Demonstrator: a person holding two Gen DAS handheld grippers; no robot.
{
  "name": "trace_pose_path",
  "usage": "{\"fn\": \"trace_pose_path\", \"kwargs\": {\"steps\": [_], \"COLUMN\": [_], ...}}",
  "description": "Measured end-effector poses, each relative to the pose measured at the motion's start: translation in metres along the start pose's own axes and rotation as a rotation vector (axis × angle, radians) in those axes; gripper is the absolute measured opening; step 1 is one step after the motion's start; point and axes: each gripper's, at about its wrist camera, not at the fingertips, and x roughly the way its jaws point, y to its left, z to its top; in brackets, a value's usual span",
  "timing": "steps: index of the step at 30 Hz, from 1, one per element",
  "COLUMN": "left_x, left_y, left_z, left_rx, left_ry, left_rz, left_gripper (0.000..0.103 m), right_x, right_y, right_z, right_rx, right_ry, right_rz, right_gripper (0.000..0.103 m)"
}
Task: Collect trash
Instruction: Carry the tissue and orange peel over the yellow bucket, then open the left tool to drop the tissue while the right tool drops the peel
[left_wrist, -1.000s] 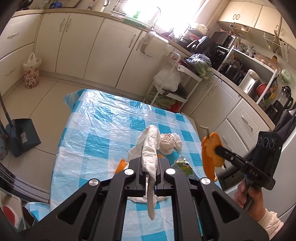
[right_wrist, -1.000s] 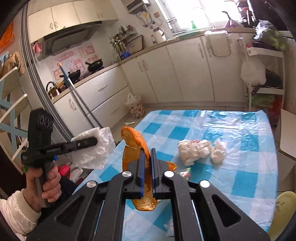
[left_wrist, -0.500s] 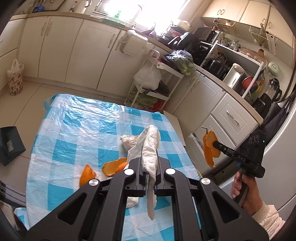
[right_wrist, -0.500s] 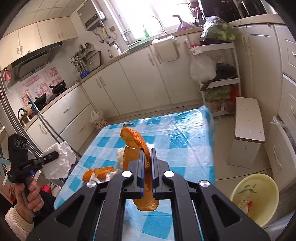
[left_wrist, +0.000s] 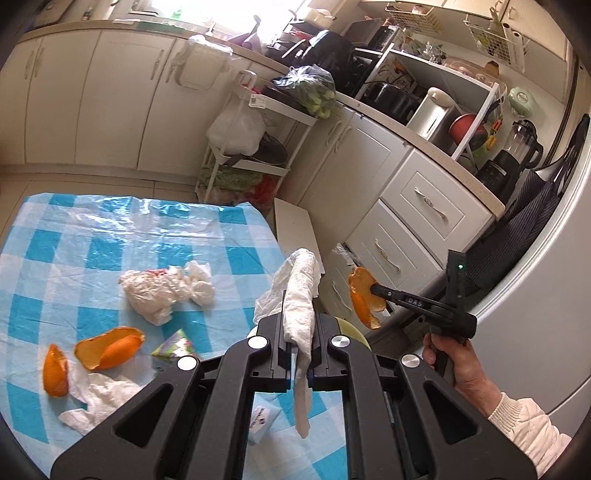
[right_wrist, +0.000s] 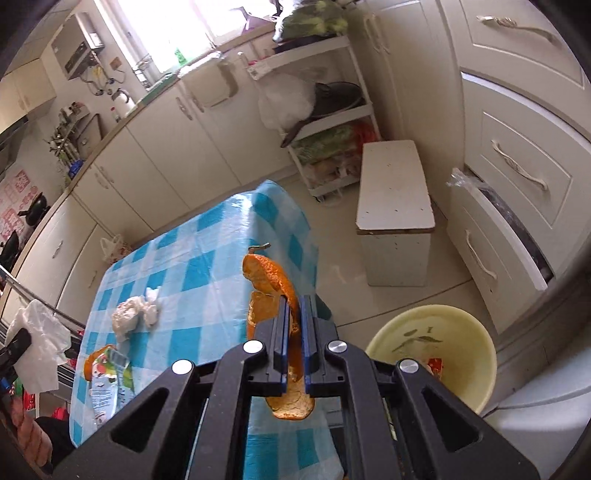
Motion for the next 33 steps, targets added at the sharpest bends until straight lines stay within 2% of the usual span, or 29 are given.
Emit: {"fn": "trace_pose_path", "kwargs": {"steps": [5,10,14,17,19,20,21,24,26,28,30,31,32,33], "left_x": [0.049,0.102,0.141,0.167,0.184,0.193,0.2,0.228,0.247,0.268,0.289,0.301,0.309,0.315], "left_y": [-0.037,-0.069,-0.096,-0.11,-0.118,-0.121,-0.124,-0.133,-0.141,-0.149,-0.157,-0.158,-0.158,-0.157], "left_z": [-0.006,-0.019,-0.033,-0.043,-0.047,-0.05,-0.053,-0.059,-0.063,-0.068,-0.073,-0.077,-0.08,-0.082], "left_rx": [0.025,0.03,0.05,0.06,0.055,0.049,0.044,0.027,0.021,0.018,0.021,0.017,0.008,-0.008], "left_ry": [0.062,0.138,0.199,0.236,0.257,0.267,0.275,0.307,0.325,0.348,0.386,0.415,0.432,0.442], "left_rz": [-0.036,-0.073,-0.097,-0.109,-0.113,-0.115,-0.115,-0.111,-0.102,-0.089,-0.071,-0.063,-0.054,-0.046], "left_gripper": [0.006,0.006,0.006,0.006,0.006,0.006,0.006,0.006,0.006,0.006,0.012,0.025,0.044,0.051], "right_x": [0.025,0.049,0.058,0.061,0.056,0.051,0.046,0.029,0.016,0.004,-0.002,-0.004,-0.004,-0.002], "right_y": [-0.043,-0.075,-0.097,-0.11,-0.12,-0.124,-0.129,-0.139,-0.138,-0.132,-0.128,-0.127,-0.127,-0.126], "right_z": [-0.001,-0.01,-0.014,-0.017,-0.017,-0.016,-0.015,-0.011,-0.005,0.0,0.003,0.005,0.006,0.008], "right_rx": [0.068,0.125,0.18,0.23,0.276,0.294,0.315,0.38,0.375,0.345,0.32,0.309,0.304,0.301], "right_ry": [0.086,0.175,0.206,0.227,0.21,0.188,0.16,0.066,-0.01,-0.08,-0.124,-0.131,-0.133,-0.131], "right_rz": [-0.097,-0.156,-0.179,-0.19,-0.203,-0.217,-0.224,-0.216,-0.218,-0.243,-0.259,-0.261,-0.262,-0.263], "right_gripper": [0.007,0.007,0.007,0.012,0.043,0.048,0.053,0.054,0.057,0.066,0.07,0.07,0.07,0.07]}}
